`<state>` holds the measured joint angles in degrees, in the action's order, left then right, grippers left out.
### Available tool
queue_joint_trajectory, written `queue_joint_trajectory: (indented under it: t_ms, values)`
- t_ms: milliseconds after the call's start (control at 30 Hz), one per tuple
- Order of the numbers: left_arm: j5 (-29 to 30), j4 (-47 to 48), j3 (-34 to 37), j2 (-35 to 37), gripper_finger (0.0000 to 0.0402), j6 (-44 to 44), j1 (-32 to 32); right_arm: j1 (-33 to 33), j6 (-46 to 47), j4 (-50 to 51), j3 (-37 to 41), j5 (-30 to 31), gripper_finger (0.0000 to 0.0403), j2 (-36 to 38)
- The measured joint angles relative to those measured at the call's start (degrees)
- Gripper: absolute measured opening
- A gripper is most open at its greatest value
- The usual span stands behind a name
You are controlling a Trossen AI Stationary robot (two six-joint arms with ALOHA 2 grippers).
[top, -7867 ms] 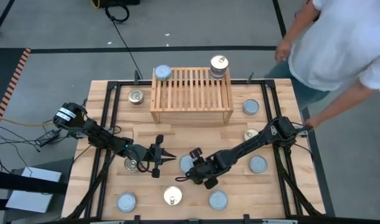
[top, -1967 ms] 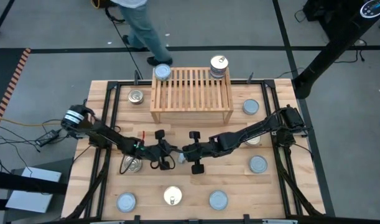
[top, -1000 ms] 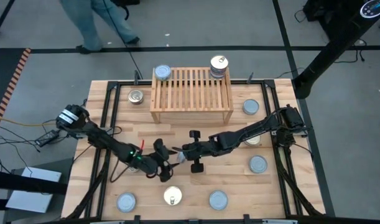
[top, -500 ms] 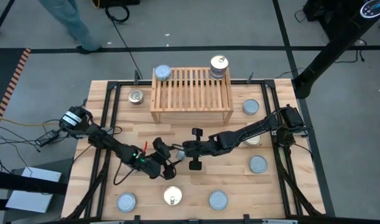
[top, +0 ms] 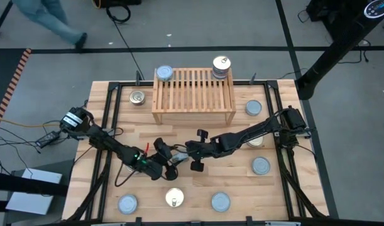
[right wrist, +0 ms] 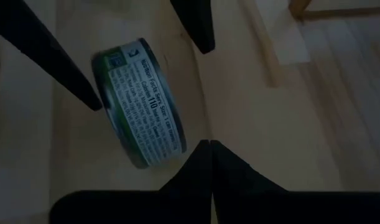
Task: Stack canned seafood by type on shelf
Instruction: Stack the green tuna can on top of the other green tuna can on the shelf
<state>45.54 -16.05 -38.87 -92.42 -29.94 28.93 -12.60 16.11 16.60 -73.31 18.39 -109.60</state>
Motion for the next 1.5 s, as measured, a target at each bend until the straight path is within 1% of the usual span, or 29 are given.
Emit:
queue_joint_trajectory:
  t_ms: [167,300,400,567,667,800,933,1200,1367,1500]
  values:
    - [-2.7,-0.2,0.0,0.0,0.0317,2.4,0.0,0.0,-0.6,-0.1,-0.1,0.0,0.0005,0.0]
    - [-4.2,0.3,-0.2,0.0,0.0317,2.5,0.0,0.0,-1.1,-0.1,-0.1,0.1,0.0005,0.1]
    - [-4.3,6.2,-2.7,0.0,0.0317,2.5,0.0,0.0,-1.3,-0.1,-0.1,0.2,0.0005,0.1]
    - [-4.2,20.5,-9.0,0.0,0.0311,2.4,0.0,0.0,-2.1,-0.1,-0.1,0.2,0.0005,0.1]
    - [-4.9,25.8,-11.7,0.0,0.0297,2.3,0.0,0.0,-2.3,0.2,-0.1,0.2,0.0005,0.1]
    - [-8.0,27.7,-12.2,0.0,0.0273,2.3,0.0,0.0,-2.4,0.8,-0.2,0.2,0.0005,0.2]
    - [-10.7,27.8,-12.3,0.0,0.0250,1.5,-0.1,-0.1,-2.4,1.6,-0.2,0.2,0.0005,0.2]
    - [-13.4,28.2,-12.3,0.0,0.0207,0.8,-0.4,-0.7,-2.7,2.6,-0.2,0.2,0.0005,0.2]
    - [-16.4,28.2,-12.3,0.0,0.0172,0.7,-1.2,-1.2,-2.8,3.4,-0.2,0.2,0.0005,0.2]
    - [-16.7,28.6,-12.3,0.0,0.0142,1.0,-1.6,-1.2,-2.8,4.5,-0.2,0.1,0.0005,0.2]
